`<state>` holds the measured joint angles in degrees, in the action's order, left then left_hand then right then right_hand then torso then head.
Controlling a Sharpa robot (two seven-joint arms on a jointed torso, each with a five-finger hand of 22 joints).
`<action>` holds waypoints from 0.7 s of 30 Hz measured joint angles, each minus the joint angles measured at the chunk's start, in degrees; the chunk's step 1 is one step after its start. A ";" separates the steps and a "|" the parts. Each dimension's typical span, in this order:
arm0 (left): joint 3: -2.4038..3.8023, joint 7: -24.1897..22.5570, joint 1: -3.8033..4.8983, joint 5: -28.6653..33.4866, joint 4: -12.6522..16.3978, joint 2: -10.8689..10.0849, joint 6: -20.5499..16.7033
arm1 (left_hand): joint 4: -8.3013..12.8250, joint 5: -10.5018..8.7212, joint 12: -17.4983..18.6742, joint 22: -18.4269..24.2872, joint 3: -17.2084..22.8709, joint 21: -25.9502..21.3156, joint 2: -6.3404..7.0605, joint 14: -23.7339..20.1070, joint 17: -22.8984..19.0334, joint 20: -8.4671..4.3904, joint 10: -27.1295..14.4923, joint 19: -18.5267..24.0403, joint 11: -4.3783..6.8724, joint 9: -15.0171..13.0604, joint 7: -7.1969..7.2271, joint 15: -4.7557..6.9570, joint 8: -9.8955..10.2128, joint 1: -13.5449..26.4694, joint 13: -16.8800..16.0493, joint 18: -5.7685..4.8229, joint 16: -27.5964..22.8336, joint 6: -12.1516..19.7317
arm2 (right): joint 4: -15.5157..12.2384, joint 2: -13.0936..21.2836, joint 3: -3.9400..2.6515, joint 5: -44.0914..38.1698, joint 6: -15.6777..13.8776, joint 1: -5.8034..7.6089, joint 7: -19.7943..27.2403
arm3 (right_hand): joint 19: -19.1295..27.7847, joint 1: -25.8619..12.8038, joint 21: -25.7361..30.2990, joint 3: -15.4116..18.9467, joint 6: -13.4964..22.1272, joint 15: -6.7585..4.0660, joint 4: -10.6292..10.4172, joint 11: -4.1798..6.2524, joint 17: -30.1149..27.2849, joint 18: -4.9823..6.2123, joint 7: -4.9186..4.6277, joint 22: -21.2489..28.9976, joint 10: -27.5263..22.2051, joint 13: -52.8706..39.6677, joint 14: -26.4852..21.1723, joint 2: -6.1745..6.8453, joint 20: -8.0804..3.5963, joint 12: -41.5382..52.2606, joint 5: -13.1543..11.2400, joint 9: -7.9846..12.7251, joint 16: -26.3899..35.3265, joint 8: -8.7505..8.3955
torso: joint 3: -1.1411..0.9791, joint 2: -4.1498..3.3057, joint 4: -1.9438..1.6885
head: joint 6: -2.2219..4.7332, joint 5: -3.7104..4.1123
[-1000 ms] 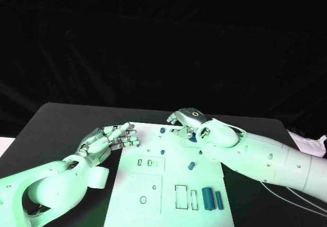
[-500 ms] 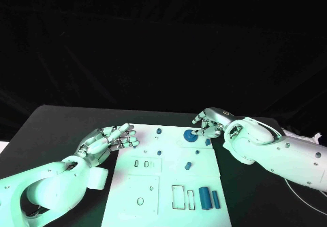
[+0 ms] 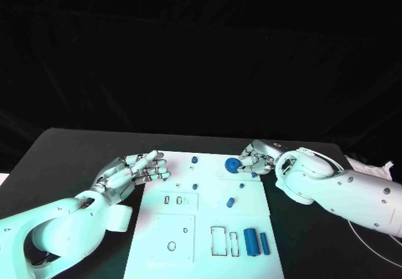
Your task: Assemble the parts on the task board
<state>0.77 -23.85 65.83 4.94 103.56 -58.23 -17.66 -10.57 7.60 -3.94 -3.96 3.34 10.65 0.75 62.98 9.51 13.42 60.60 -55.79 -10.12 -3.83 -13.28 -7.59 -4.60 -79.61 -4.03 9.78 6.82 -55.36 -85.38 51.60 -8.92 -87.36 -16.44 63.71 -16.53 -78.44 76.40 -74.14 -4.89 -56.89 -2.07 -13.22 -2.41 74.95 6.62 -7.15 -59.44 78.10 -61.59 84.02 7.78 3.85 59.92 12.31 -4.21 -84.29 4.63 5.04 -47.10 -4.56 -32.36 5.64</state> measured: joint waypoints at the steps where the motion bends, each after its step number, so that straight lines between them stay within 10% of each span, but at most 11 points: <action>1: 0.00 0.00 0.00 0.00 -0.02 0.01 0.00 | 0.00 0.00 0.00 0.00 0.00 0.00 0.00 0.00 0.00 0.00 0.00 0.00 0.00 0.00 0.00 0.00 0.00 0.00 0.00 0.00 0.00 0.00 | -0.03 -0.08 0.00 0.02 0.12 -0.08 -0.07 | -0.16 0.10 -0.33 0.15 0.00 0.00 -0.15 0.01 0.00 0.00 0.00 -0.42 0.43 -1.32 0.00 -0.10 0.16 1.30 0.00 0.00 -0.33 0.00 | 0.02 -0.01 -0.03 | -0.03 0.01; 21: 0.00 0.12 0.00 0.07 -0.20 0.09 0.04 | 0.00 0.00 0.00 0.05 0.00 0.00 0.00 0.00 -0.01 0.00 0.00 0.00 0.00 0.00 0.00 0.00 0.00 0.00 0.00 0.00 0.00 0.00 | 0.74 -2.18 -0.04 -1.57 -0.24 -0.29 -1.19 | -1.39 0.60 -2.82 1.17 -0.23 0.00 -0.86 -0.23 -0.01 -1.37 -0.21 -4.87 2.85 -10.90 0.00 -0.61 0.37 10.30 0.23 0.02 -2.48 0.00 | 0.11 0.02 -0.10 | -0.29 0.01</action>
<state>0.77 -23.74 65.83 5.01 103.35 -58.14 -17.62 -10.57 7.60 -3.94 -3.92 3.34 10.65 0.75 62.98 9.50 13.42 60.60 -55.79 -10.12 -3.83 -13.27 -7.59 -4.60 -79.61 -4.03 9.79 6.82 -55.37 -84.64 49.43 -8.96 -88.93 -16.68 63.42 -17.71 -79.83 77.01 -76.96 -3.72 -57.11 -2.06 -14.08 -2.63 74.93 5.25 -7.36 -64.31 80.95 -72.49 84.02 7.18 4.21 70.22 12.55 -4.19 -86.77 4.63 5.15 -47.08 -4.67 -32.65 5.65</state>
